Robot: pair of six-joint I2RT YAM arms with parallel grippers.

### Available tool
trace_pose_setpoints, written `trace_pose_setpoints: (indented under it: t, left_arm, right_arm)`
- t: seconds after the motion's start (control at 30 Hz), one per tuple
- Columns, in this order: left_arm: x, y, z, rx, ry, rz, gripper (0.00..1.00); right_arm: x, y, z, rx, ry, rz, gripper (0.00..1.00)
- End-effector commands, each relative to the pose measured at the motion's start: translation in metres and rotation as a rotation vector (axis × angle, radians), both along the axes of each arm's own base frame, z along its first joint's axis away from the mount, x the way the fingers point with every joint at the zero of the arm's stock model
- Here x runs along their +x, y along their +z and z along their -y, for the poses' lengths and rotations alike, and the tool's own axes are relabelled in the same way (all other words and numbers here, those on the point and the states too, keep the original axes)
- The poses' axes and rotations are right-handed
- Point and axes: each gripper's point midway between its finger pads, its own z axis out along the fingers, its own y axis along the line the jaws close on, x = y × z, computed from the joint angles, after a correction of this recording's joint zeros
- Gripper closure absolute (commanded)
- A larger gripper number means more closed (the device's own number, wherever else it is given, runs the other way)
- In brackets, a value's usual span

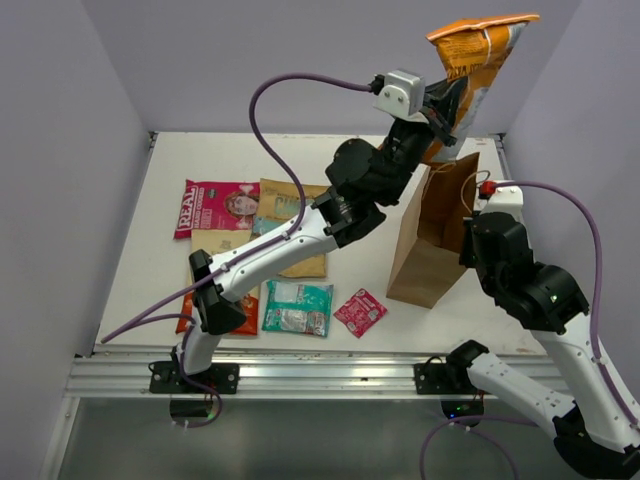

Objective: Place the snacks into the paper bag

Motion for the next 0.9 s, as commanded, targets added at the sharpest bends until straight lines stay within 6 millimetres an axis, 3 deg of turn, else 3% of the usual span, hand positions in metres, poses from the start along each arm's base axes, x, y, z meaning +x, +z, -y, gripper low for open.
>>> trace_pose_setpoints:
  t: [0.0, 0.3, 0.5, 0.7, 0.87]
  left_arm:
    - [-0.022, 0.062, -0.038, -0.178, -0.001, 0.117, 1.0]
    - [-0.025, 0.07, -0.046, -0.19, 0.029, 0.156, 1.0]
    - [-0.028, 0.071, -0.041, -0.188, -0.001, 0.165, 1.0]
    - [-0.027, 0.049, -0.021, -0.158, -0.06, 0.128, 1.0]
    - [-0.023, 0.01, 0.008, -0.082, -0.099, 0.076, 1.0]
  right_arm:
    - [-0.002, -0.006, -0.006, 0.0, 0.039, -0.036, 1.0]
    - [-0.001, -0.007, -0.007, -0.004, 0.046, -0.04, 1.0]
    - [-0.001, -0.009, -0.008, -0.007, 0.05, -0.046, 1.0]
    - [-0.002, -0.008, -0.007, 0.0, 0.046, -0.041, 1.0]
    - [-0.005, -0.009, -0.005, 0.006, 0.043, -0.036, 1.0]
